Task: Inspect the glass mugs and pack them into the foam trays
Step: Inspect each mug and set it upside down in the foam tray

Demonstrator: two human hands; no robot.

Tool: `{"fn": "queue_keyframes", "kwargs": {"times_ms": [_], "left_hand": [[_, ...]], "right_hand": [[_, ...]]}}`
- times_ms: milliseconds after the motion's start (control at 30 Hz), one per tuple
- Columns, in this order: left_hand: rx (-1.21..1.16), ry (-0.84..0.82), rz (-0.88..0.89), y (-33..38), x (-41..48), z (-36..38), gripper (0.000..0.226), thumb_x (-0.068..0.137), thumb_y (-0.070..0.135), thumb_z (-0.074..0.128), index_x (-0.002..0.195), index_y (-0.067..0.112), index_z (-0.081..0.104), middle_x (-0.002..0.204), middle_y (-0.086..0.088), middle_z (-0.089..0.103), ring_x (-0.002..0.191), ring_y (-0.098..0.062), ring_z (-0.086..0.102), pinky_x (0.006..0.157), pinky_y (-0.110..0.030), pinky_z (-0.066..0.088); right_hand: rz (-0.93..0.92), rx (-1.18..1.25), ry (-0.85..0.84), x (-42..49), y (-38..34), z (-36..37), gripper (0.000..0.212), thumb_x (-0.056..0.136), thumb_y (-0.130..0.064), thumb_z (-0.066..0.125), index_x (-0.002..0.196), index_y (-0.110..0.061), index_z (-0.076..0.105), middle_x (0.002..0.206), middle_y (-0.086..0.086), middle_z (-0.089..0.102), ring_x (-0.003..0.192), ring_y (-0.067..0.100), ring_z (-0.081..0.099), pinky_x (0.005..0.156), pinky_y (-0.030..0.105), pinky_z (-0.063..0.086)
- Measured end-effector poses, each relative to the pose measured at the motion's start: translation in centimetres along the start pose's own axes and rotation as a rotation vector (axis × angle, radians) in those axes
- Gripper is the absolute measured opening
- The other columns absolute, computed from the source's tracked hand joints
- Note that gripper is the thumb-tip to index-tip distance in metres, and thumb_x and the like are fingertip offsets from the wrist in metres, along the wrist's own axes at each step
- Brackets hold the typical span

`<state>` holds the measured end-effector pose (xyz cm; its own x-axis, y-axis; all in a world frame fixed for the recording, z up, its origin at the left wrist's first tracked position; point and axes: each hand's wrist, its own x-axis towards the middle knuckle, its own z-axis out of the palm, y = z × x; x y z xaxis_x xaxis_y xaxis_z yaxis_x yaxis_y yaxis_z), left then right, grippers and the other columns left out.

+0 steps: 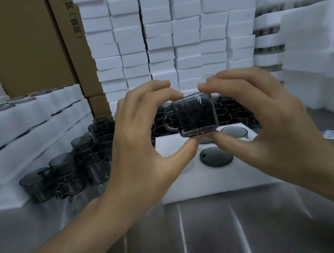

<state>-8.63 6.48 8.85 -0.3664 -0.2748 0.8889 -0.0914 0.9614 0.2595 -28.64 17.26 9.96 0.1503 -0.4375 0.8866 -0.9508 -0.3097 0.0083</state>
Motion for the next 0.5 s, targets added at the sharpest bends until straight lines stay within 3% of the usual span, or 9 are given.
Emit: {"fn": "queue_keyframes", "kwargs": {"times_ms": [133, 267, 333, 500], "left_hand": [[-0.06, -0.063, 0.047, -0.2, -0.1, 0.1, 0.056, 0.087, 0.03, 0.087, 0.136, 0.021, 0.062, 0.144, 0.001, 0.054, 0.14, -0.019, 0.052, 0.11, -0.037, 0.048], [-0.432, -0.22, -0.207, -1.1, 0.3, -0.2, 0.05, 0.094, 0.017, 0.07, 0.142, 0.028, 0.058, 0.144, 0.011, 0.062, 0.135, -0.019, 0.059, 0.093, -0.034, 0.055], [-0.583, -0.195, -0.356, -1.6, 0.6, -0.2, 0.046, 0.095, 0.019, 0.062, 0.141, 0.028, 0.062, 0.14, 0.011, 0.067, 0.126, -0.019, 0.067, 0.086, -0.031, 0.057], [-0.634, -0.174, -0.491, -2.5, 0.8, 0.3, 0.037, 0.095, 0.032, 0.071, 0.132, 0.028, 0.072, 0.12, 0.008, 0.078, 0.109, -0.015, 0.075, 0.079, -0.028, 0.061]], "right_hand": [[0.026, -0.023, -0.023, -0.2, 0.0, 0.3, 0.055, 0.086, -0.029, 0.081, 0.137, -0.017, 0.065, 0.123, -0.006, 0.071, 0.108, 0.024, 0.066, 0.092, 0.048, 0.055], [0.116, 0.003, 0.007, -0.2, 0.1, 0.2, 0.057, 0.083, -0.037, 0.085, 0.133, -0.021, 0.066, 0.119, -0.012, 0.071, 0.108, 0.021, 0.068, 0.09, 0.05, 0.056], [0.142, -0.001, 0.006, -0.4, 0.2, 0.4, 0.056, 0.083, -0.04, 0.086, 0.133, -0.023, 0.066, 0.118, -0.014, 0.071, 0.109, 0.018, 0.067, 0.091, 0.049, 0.055], [0.182, 0.011, -0.002, -0.7, 0.3, 1.1, 0.054, 0.081, -0.033, 0.09, 0.127, -0.023, 0.064, 0.115, -0.013, 0.064, 0.107, 0.017, 0.063, 0.087, 0.046, 0.055]]}}
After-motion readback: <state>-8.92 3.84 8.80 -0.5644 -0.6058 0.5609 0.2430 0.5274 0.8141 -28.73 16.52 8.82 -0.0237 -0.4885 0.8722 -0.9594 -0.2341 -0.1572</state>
